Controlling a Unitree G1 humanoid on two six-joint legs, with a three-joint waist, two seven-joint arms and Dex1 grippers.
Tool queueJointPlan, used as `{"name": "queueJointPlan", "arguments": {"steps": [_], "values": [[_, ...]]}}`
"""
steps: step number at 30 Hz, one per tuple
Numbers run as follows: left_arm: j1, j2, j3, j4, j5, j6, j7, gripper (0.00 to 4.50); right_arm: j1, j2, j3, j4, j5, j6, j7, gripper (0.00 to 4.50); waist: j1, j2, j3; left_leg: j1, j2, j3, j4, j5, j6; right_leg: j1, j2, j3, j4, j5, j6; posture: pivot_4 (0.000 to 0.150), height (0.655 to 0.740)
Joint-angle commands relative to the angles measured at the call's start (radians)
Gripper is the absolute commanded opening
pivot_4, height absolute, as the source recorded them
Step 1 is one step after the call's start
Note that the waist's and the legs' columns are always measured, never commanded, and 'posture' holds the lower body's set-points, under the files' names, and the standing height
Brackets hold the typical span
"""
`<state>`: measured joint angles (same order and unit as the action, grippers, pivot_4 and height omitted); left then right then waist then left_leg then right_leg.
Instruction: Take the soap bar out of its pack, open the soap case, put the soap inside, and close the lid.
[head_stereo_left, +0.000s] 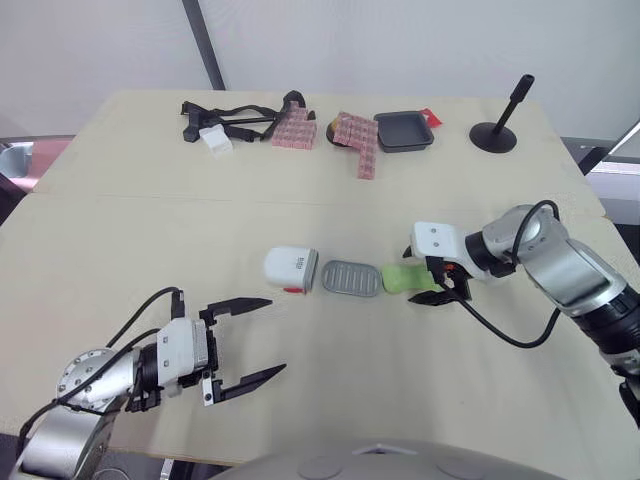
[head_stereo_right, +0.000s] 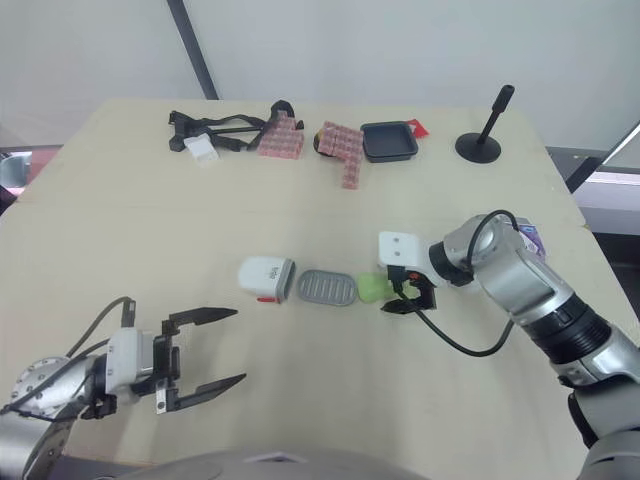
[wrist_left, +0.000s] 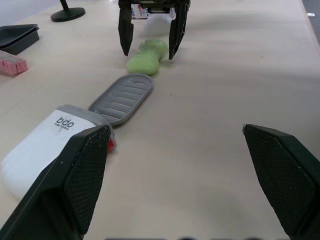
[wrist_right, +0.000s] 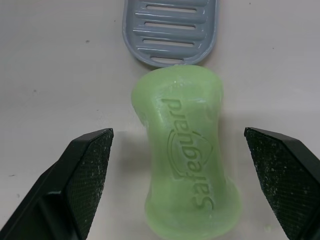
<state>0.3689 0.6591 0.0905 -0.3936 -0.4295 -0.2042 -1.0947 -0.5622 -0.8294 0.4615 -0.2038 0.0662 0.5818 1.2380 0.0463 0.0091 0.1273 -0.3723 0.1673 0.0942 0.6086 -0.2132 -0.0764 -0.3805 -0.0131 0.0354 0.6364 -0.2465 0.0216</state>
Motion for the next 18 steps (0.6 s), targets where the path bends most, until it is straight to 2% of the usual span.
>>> {"name": "queueJointPlan", "arguments": {"steps": [1, 17, 18], "values": [[-0.017, 0.02, 0.038, 0.041, -0.012, -0.013, -0.012, 4.48, -0.01, 0.0, -0.01, -0.013, -0.012, 0.003, -0.003, 4.5, 0.0, 0.0, 0.0, 0.0, 0.0, 0.0, 0.0, 0.0, 0.0, 0.0, 0.0, 0.0, 0.0, 0.0, 0.0, 0.15, 0.74], [-0.029, 0.01, 0.058, 0.228, -0.015, -0.165, -0.133, 4.48, -0.006, 0.006, -0.011, 0.0, -0.036, 0.017, -0.002, 4.5, 0.005, 0.0, 0.0, 0.001, 0.0, 0.0, 0.0, 0.0, 0.0, -0.001, 0.0, 0.0, 0.001, 0.0, 0.0, 0.15, 0.74], [-0.033, 0.009, 0.059, 0.235, -0.015, -0.168, -0.132, 4.49, -0.007, 0.007, -0.011, -0.001, -0.035, 0.018, -0.001, 4.24, 0.005, 0.0, 0.0, 0.001, 0.0, 0.0, 0.0, 0.0, 0.0, -0.001, 0.0, 0.0, 0.001, 0.0, 0.0, 0.15, 0.74]]}}
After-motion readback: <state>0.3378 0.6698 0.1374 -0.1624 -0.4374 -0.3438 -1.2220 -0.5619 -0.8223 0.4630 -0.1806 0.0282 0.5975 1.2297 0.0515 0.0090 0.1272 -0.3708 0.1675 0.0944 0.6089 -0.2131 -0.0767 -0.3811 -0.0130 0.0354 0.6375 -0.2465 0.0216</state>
